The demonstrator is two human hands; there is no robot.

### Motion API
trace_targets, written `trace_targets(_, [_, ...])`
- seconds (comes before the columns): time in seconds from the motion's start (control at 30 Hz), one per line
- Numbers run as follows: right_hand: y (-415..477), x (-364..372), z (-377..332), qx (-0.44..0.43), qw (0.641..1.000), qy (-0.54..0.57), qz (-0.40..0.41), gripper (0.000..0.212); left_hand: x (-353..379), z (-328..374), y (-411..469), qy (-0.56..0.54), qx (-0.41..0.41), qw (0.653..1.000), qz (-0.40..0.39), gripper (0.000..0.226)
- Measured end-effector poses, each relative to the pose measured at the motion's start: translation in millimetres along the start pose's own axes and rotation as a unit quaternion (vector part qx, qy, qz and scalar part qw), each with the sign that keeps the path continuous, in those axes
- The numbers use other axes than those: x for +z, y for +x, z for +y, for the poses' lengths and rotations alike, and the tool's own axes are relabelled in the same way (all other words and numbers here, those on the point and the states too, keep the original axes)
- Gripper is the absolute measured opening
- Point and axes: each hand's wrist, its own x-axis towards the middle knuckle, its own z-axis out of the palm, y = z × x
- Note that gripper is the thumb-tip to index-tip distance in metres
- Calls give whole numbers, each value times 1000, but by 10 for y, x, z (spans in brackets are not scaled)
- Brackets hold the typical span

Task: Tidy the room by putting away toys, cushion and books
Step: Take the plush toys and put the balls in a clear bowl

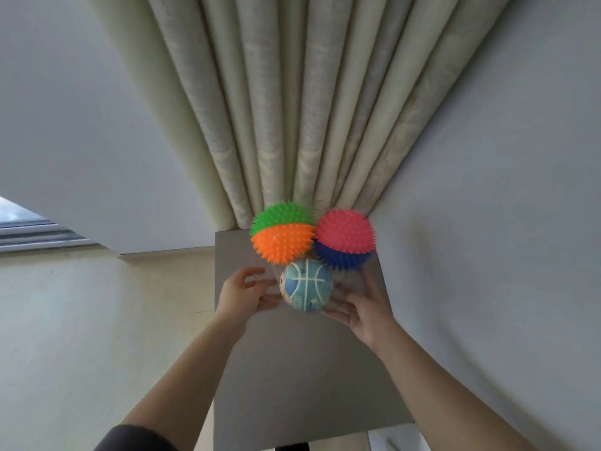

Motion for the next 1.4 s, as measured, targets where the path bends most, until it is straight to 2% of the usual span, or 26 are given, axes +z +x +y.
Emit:
trace_targets(0.2, [-850, 824, 59, -13, 995, -46, -92, 61, -872, 234, -1104, -64, 60, 996, 17, 29])
trace_targets(0.37, [-1493, 1406, 284, 4, 985, -97, -139, 76, -1580, 230, -1976, -160, 78, 983, 41, 30])
trace_targets(0.57, [-2435, 2136, 835, 20, 967, -140, -210, 80, -2595, -20, -2982, -222, 122, 966, 53, 52])
trace_targets(0.87, [-3845, 3150, 2056, 51, 951, -161, -261, 62, -4202, -632, -4459, -262, 174, 944, 101, 54])
trace_targets(0.97, [-4159, 3476, 2359, 62, 941, -172, -285, 53, -4633, -811, -4767, -278, 186, 935, 118, 51])
trace_targets(1.13, [-4347, 4084, 2834, 80, 924, -202, -315, 51, -5337, -997, -5035, -310, 202, 918, 143, 48])
trace_targets(1.23, [-4343, 4513, 3124, 84, 914, -225, -328, 57, -5811, -1055, -5045, -314, 202, 914, 160, 50])
trace_targets(1.4, [-4250, 5455, 3750, 91, 901, -253, -341, 50, -6851, -1085, -4956, -318, 202, 905, 199, 48])
